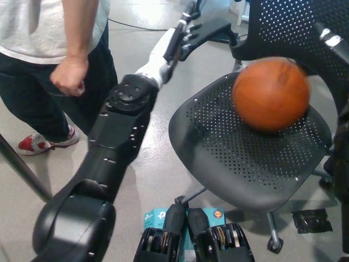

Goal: The robot grabs the basketball from a person using both hands and then drops it on the black chair in the front

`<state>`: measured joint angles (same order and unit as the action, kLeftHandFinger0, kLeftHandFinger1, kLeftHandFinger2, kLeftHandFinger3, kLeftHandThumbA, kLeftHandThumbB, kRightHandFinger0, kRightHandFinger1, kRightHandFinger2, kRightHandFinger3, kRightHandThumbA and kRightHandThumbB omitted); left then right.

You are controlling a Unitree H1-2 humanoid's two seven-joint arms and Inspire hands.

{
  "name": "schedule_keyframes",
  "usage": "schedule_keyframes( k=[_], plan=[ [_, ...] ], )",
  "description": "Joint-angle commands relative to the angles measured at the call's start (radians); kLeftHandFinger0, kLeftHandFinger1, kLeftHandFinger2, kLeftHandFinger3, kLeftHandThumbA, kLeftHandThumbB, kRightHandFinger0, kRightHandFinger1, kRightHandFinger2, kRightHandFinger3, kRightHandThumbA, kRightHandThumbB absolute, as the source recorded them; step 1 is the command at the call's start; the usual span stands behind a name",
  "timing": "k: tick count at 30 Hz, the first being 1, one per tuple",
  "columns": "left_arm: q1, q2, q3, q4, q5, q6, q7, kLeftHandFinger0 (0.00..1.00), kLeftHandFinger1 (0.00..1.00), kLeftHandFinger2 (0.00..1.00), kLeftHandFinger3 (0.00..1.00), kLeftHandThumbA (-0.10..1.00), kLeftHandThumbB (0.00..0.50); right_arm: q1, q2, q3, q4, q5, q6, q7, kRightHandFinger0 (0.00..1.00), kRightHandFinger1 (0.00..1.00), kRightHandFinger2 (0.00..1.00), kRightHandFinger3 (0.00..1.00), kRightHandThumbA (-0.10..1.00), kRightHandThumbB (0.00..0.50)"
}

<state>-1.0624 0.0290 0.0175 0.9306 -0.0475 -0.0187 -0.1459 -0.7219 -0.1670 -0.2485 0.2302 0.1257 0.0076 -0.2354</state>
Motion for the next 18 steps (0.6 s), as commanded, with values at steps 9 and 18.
schedule_keyframes(
  k=[9,18],
  plan=[
    [0.205,0.088,-0.049,-0.535,-0.035,0.073,-0.134,1.0,1.0,1.0,1.0,1.0,0.334,0.086,-0.05,0.028,-0.359,-0.008,0.01,0.066,1.0,1.0,1.0,1.0,1.0,0.257],
    [0.643,0.14,-0.092,-1.083,-0.051,0.049,-0.156,1.0,1.0,1.0,1.0,1.0,0.307,0.418,-0.01,0.164,-0.613,0.002,-0.044,0.159,1.0,1.0,1.0,1.0,1.0,0.307]
  ],
)
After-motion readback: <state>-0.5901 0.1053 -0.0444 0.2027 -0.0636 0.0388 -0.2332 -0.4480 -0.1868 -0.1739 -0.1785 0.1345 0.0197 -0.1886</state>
